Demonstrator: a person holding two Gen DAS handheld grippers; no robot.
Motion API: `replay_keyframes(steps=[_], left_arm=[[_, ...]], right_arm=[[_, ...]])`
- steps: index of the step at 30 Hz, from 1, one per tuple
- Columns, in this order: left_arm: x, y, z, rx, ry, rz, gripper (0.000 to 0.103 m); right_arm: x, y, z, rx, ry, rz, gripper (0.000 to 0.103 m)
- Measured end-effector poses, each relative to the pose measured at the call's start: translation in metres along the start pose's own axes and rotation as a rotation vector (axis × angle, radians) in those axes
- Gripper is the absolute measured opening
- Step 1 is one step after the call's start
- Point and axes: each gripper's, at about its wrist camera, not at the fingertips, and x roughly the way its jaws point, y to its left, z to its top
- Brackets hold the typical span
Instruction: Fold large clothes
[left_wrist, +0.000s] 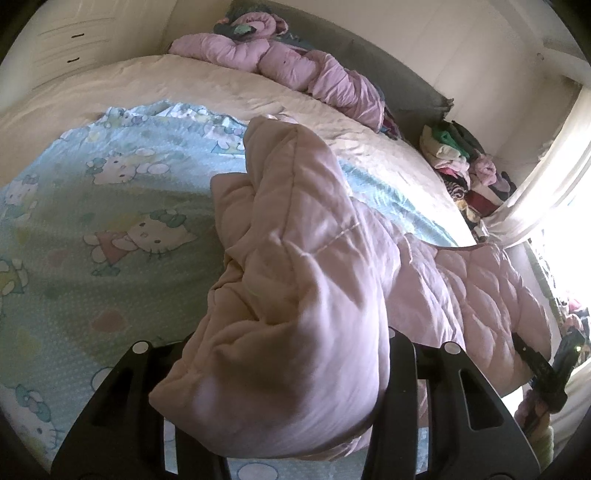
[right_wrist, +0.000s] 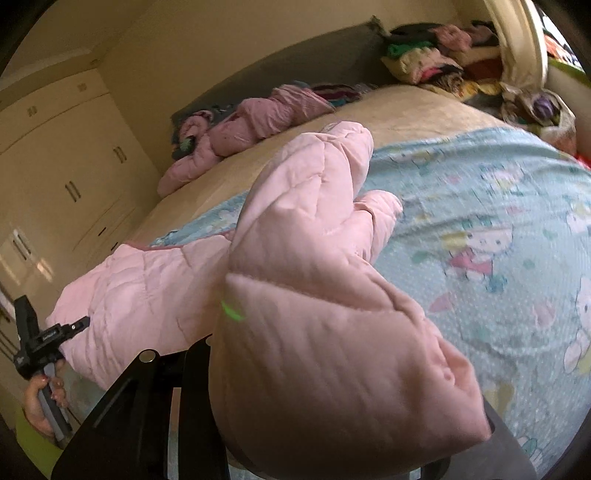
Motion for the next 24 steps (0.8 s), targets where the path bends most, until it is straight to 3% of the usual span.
replay_keyframes(steps=[15, 24], left_arm=[[0.020, 0.009, 0.009, 0.022, 0.051, 0.009, 0.037], [0.044, 0.023, 0.021, 0.040, 0.107, -0.035, 0.039]], right_arm=[[0.021, -0.006, -0.006, 0.095, 0.039, -0.076, 0.034], [0.050, -0.001, -0.013, 0.151, 0.115, -0.248, 0.034]])
